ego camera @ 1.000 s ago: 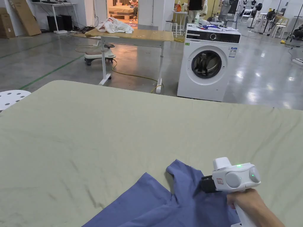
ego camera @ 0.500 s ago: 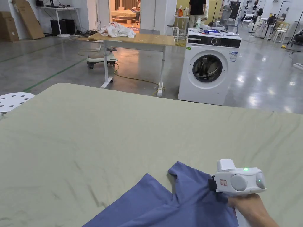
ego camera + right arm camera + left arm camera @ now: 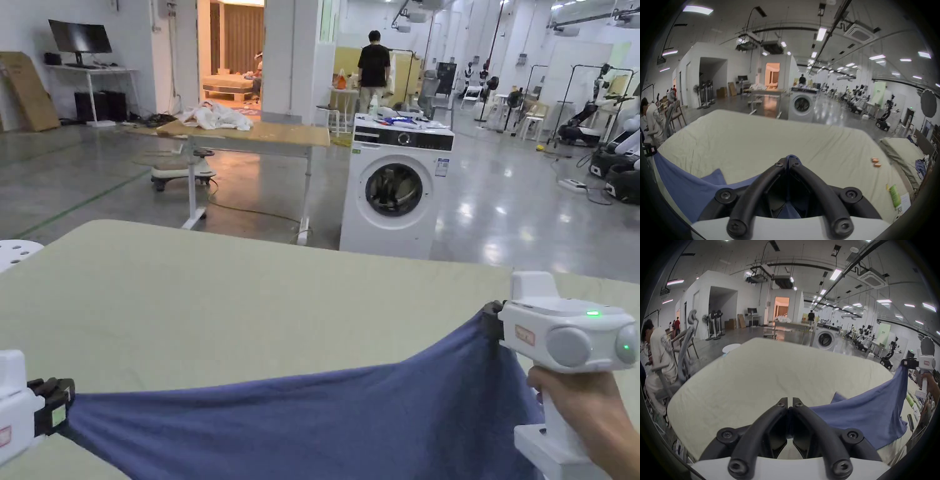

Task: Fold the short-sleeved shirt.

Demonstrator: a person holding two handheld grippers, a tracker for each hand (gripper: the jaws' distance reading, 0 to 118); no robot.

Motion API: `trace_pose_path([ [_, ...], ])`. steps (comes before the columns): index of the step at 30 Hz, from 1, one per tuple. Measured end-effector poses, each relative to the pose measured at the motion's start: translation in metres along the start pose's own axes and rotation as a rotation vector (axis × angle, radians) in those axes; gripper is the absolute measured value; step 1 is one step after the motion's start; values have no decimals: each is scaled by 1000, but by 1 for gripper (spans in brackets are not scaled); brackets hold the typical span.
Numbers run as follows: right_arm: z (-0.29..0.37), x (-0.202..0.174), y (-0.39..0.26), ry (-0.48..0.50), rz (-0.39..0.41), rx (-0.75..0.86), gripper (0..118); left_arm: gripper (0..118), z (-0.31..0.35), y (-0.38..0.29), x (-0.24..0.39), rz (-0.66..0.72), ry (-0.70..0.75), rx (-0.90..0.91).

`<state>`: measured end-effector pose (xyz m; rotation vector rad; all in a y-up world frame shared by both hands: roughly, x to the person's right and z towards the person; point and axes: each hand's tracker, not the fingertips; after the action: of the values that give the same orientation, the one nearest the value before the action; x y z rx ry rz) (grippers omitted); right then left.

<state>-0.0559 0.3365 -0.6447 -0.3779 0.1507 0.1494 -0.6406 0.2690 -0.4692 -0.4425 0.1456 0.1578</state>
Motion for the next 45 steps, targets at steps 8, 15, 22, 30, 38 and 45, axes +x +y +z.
trace_pose_path([
  [8,69,52,82,-139,-29,160,0,0,-10,146,51,-92,-65,151],
  [15,90,80,136,-200,-45,243,0,0,-16,246,93,-159,-83,226],
  [22,83,93,192,-229,-44,303,0,0,-24,318,101,-171,-63,268],
  [30,66,96,254,-246,-21,367,0,0,-32,377,103,-193,-33,321],
  [38,51,91,267,-264,7,397,0,0,-46,380,105,-213,8,363],
  [45,30,83,194,-231,3,327,0,0,-80,309,92,-234,17,281],
])
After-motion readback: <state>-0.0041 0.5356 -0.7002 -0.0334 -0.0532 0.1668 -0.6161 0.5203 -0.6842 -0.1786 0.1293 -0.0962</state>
